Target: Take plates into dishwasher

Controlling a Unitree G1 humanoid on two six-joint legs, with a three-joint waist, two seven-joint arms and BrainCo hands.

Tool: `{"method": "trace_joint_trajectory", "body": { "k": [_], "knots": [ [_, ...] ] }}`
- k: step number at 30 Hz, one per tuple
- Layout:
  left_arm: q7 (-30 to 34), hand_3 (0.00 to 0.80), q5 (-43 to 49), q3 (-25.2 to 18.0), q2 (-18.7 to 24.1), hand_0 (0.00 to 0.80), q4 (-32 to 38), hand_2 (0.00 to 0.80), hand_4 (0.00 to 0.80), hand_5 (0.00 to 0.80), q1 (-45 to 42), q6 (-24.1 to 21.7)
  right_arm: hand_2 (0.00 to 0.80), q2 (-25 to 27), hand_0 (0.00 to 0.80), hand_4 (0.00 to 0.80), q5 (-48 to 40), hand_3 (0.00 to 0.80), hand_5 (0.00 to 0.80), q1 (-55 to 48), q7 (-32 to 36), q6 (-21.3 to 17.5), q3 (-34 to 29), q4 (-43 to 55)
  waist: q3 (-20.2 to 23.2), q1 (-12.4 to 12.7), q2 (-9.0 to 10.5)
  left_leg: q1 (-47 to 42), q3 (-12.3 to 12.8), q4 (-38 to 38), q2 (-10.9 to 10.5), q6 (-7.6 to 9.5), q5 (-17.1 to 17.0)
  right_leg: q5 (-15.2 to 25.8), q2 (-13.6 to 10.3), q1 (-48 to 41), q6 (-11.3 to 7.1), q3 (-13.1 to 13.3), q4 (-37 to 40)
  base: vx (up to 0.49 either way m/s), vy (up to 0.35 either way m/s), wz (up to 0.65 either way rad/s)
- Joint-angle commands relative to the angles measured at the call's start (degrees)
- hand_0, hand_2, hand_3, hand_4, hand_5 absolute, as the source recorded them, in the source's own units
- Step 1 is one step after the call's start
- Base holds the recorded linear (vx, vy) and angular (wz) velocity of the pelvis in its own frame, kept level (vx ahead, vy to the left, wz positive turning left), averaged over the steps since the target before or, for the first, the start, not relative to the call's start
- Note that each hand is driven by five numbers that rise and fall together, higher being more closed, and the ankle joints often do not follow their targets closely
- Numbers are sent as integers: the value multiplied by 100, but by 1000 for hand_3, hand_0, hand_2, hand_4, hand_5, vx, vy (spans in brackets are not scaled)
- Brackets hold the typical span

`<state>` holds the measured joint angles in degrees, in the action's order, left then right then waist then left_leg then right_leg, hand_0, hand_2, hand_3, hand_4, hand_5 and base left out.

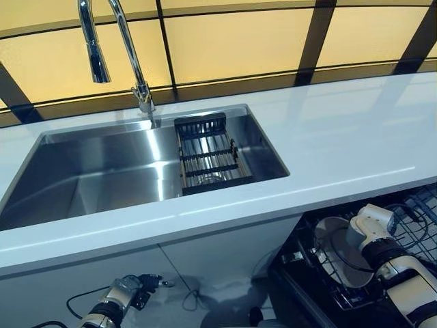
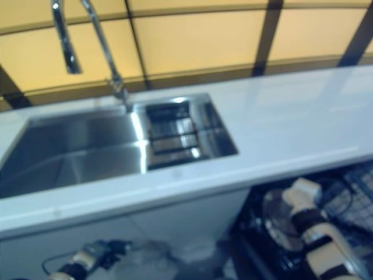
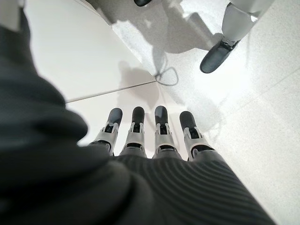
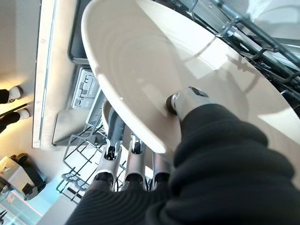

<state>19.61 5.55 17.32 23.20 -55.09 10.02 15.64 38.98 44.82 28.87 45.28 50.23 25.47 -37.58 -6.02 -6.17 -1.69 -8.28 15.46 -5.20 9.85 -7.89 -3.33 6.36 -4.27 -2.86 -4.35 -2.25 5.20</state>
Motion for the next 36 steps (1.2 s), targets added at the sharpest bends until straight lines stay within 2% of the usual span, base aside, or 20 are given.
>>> {"method": "trace_joint_trajectory", "body": {
  "k": [1,11,12,13,14,15,20,30,36],
  "knots": [
    [-19,0,179,353,267,0,-127,0,0,0,666,28,800,-441,800,800,-796,800,800,471,-174,-217,267,-370,-144,152,291,-125,-118,20,-12,136,219,-161,-464,-44,-458,-207,-20,0,0,0],
    [50,0,177,413,290,0,-181,0,0,0,810,114,800,-440,800,800,-1002,800,800,440,-441,-322,252,-580,-149,139,297,-143,-114,20,-9,139,218,-144,-474,-56,-470,-208,-20,0,0,0],
    [45,0,178,403,287,0,-177,0,0,0,807,121,590,-419,590,590,-927,590,590,451,-385,-315,240,-572,-148,133,299,-145,-109,20,-9,139,220,-146,-470,-56,-471,-202,-20,0,0,0],
    [33,0,183,398,276,0,-192,0,0,0,806,109,433,-407,433,433,-896,433,433,449,-366,-295,235,-584,-145,127,301,-144,-105,20,-9,138,222,-146,-468,-54,-472,-196,-20,0,0,0],
    [23,0,182,399,271,0,-208,0,0,0,811,101,50,-400,50,50,-887,50,50,447,-336,-267,237,-595,-144,124,305,-143,-104,20,-11,137,222,-146,-464,-53,-473,-191,-20,0,0,0],
    [16,0,163,412,278,0,-235,0,0,0,821,84,0,-396,0,0,-848,0,0,448,-330,-264,235,-621,-144,118,313,-146,-97,20,-14,135,220,-144,-466,-53,-478,-189,-20,0,0,0],
    [-11,0,161,408,241,0,-251,0,0,0,822,82,0,-324,0,0,-742,0,0,411,-386,-301,204,-652,-143,101,321,-151,-101,20,-10,144,225,-147,-458,-57,-474,-172,-20,0,0,0],
    [-54,0,147,395,227,0,-352,0,0,0,822,31,0,-155,0,0,-321,0,0,481,1,-221,206,-467,-136,66,352,-149,-83,20,-7,147,231,-147,-450,-50,-469,-138,-20,0,0,0],
    [-17,0,146,306,317,0,-361,0,0,0,780,-35,0,204,0,0,-86,0,0,502,329,-354,126,-109,-139,12,391,-146,-62,20,0,131,227,-129,-444,-36,-473,-114,-20,0,0,0]
  ]
}}
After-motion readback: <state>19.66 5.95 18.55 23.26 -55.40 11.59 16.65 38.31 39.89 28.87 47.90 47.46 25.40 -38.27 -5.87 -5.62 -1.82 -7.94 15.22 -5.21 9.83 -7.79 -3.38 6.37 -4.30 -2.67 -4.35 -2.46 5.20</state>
